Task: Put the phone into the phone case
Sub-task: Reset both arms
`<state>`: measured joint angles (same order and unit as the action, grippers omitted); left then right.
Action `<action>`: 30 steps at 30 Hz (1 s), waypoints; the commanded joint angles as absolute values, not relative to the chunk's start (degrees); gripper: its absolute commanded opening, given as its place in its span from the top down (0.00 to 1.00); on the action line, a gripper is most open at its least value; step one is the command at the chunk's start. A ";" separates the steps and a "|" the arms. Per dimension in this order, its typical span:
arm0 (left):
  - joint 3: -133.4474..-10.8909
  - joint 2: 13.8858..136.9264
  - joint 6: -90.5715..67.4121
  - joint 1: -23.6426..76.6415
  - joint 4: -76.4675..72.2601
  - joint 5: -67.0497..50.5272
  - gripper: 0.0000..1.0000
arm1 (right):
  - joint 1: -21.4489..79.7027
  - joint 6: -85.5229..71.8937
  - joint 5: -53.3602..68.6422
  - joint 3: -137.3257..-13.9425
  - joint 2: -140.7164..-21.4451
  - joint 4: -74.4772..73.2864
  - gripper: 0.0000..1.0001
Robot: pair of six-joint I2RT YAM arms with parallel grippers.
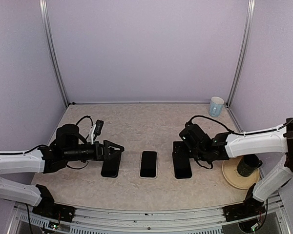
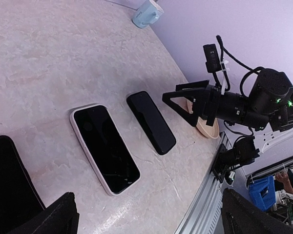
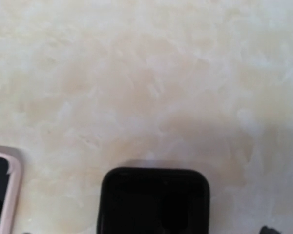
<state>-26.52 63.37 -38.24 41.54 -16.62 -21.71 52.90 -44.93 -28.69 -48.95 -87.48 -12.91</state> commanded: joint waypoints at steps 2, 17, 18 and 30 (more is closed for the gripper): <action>-28.94 59.47 -35.99 41.48 -11.38 -16.83 0.01 | 52.16 -36.36 -26.90 -45.14 -81.10 -6.75 0.00; -32.86 54.02 -33.74 41.75 -0.73 -11.49 0.01 | 52.04 -25.18 -21.30 -37.45 -64.68 3.88 0.00; -33.32 53.62 -33.47 41.75 -0.25 -10.30 0.01 | 52.03 -24.74 -21.27 -37.07 -63.90 3.69 0.00; -40.60 47.78 -30.11 40.05 14.16 3.23 0.01 | 47.84 -22.16 -17.67 -29.80 -46.79 4.78 0.00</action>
<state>-37.19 49.89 -32.69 41.30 8.51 -2.83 50.96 -23.77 -19.92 -30.79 -50.37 3.68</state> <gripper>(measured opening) 0.988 0.996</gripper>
